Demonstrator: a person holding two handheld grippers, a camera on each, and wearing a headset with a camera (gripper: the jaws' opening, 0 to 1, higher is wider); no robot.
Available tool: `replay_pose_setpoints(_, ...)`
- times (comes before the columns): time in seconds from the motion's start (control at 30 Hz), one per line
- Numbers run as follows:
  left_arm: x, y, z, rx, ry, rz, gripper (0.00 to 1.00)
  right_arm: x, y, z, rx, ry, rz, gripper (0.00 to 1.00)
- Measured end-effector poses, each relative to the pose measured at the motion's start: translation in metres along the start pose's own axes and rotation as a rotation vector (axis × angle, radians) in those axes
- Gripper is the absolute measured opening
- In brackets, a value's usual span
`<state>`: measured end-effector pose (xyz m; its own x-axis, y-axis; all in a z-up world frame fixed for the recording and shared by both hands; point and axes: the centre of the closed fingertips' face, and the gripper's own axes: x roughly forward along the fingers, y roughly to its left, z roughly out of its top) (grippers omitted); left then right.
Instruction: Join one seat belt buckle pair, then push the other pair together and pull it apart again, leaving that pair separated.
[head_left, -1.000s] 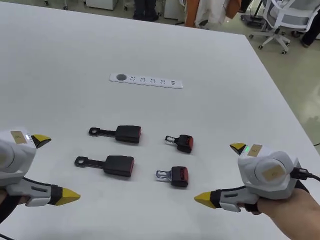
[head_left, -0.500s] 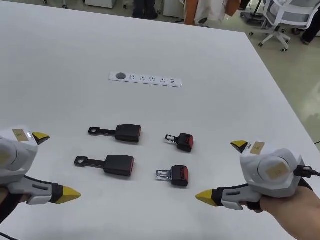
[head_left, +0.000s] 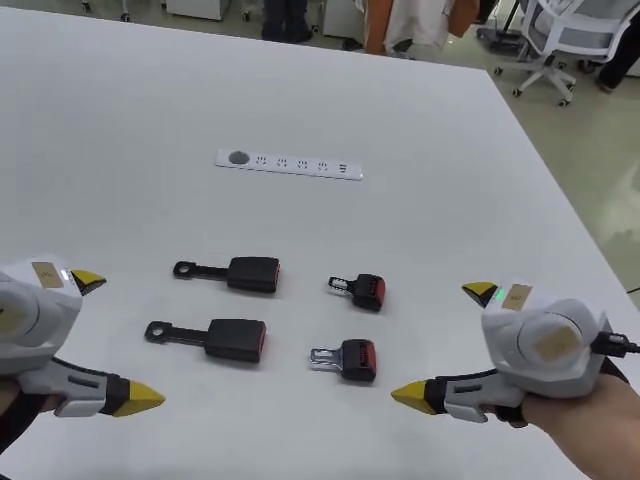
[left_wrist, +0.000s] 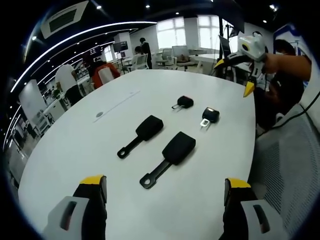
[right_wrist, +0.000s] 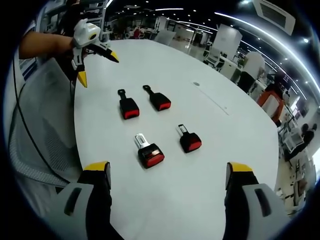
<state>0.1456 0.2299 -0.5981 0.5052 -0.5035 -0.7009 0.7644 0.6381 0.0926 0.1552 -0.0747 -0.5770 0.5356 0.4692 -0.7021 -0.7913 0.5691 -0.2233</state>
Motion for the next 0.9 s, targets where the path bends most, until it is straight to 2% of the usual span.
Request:
replay_pose_setpoints(0.37, 0.01, -0.004, 0.008, 0.018, -0.007, -0.043, 0.99, 0.006, 0.0, 0.0, -0.012, -0.002, 0.022, 0.92)
replay_pose_setpoints(0.6, 0.025, -0.005, 0.013, 0.049, 0.001, -0.082, 0.95, 0.019, 0.006, 0.002, -0.017, 0.0, 0.069, 0.88)
replay_pose_setpoints(0.73, 0.037, -0.008, 0.015, 0.076, 0.012, -0.121, 0.88, 0.028, 0.01, 0.004, -0.038, 0.006, 0.108, 0.85)
replay_pose_setpoints(0.9, 0.049, -0.014, 0.016, 0.143, 0.034, -0.171, 0.8, 0.038, 0.012, 0.006, -0.077, 0.007, 0.146, 0.78)
